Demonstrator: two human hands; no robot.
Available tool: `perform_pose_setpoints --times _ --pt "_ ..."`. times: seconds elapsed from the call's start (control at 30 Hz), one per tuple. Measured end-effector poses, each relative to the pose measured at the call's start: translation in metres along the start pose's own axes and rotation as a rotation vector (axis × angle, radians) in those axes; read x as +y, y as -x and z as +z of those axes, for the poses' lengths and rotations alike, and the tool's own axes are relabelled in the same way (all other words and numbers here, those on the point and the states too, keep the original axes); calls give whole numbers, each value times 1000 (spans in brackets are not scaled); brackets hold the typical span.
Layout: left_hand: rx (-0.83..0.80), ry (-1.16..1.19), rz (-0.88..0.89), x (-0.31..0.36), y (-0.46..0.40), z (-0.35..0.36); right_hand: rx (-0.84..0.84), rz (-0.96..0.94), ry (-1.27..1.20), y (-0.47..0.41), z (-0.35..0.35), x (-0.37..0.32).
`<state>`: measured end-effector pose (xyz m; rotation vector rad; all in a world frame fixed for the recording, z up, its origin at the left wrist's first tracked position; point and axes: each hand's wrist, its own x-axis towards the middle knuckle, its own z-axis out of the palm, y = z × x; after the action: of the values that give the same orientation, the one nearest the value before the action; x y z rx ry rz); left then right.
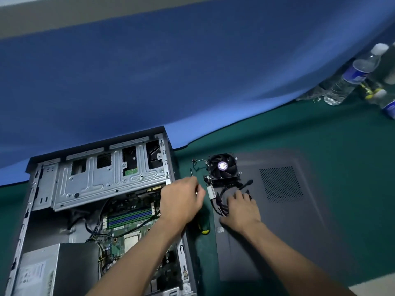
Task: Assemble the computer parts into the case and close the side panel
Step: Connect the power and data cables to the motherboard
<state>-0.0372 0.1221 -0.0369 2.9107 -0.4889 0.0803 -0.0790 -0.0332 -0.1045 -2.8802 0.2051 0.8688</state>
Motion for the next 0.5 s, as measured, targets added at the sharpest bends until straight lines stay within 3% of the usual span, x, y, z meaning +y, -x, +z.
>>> perform_pose_setpoints --times 0.2,0.5 --pt "5 13 -14 1 0 -1 4 -81 145 -5 5 10" --pt "4 79 -46 -2 4 -1 73 -62 -504 21 -38 21"
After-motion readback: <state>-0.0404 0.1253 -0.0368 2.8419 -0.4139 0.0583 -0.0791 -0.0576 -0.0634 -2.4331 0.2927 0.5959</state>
